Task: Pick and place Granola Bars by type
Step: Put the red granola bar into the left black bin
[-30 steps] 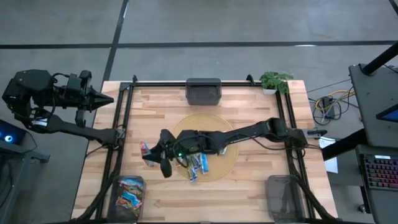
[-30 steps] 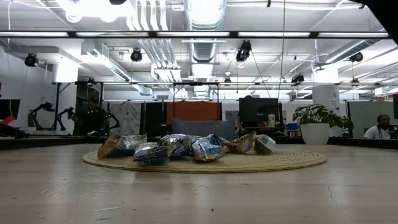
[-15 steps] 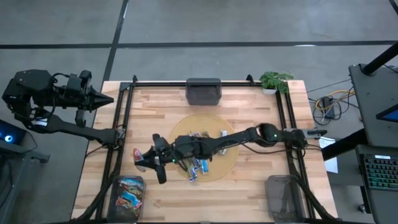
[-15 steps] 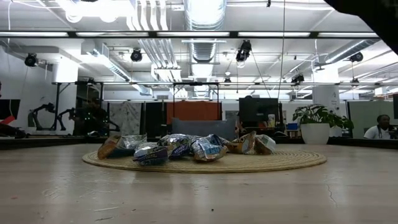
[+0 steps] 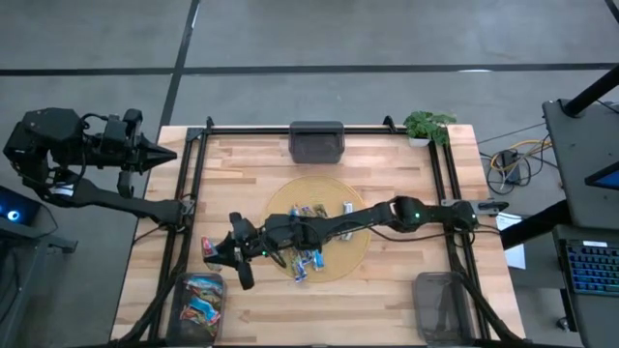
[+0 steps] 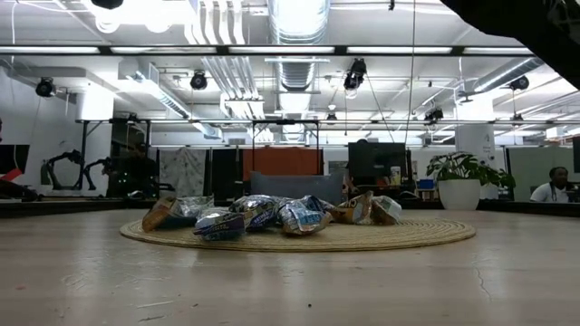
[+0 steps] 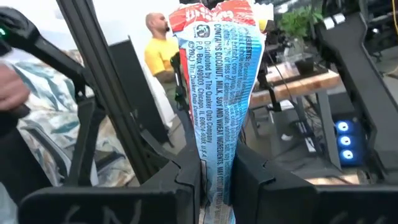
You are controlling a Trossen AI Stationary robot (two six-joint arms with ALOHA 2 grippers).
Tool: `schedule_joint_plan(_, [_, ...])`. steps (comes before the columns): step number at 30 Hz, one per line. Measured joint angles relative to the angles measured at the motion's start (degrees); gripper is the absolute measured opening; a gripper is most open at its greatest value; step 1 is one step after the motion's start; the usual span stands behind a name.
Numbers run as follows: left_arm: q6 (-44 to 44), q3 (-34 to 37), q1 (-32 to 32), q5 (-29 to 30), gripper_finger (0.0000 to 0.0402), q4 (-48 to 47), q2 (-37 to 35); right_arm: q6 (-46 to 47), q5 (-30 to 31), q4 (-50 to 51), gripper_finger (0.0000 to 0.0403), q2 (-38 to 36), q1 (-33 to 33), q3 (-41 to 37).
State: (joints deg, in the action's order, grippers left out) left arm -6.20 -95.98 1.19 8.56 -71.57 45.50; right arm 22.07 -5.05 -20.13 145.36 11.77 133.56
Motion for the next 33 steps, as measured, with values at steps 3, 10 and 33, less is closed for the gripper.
schedule_joint_plan(3, [0.0,0.0,0.0,0.0,0.0000,0.0,0.0,-1.2,0.3,0.2,0.0047,0.1,0.3,-0.7])
schedule_joint_plan(10, [-0.1,0.0,0.0,0.1,0.0000,0.6,0.0,-2.4,0.3,-0.3,0.0047,0.1,1.2,-3.0])
schedule_joint_plan(33, [-0.3,0.0,0.0,0.4,0.0000,1.3,0.0,-4.5,2.5,-12.7,0.0047,-0.5,0.8,1.2])
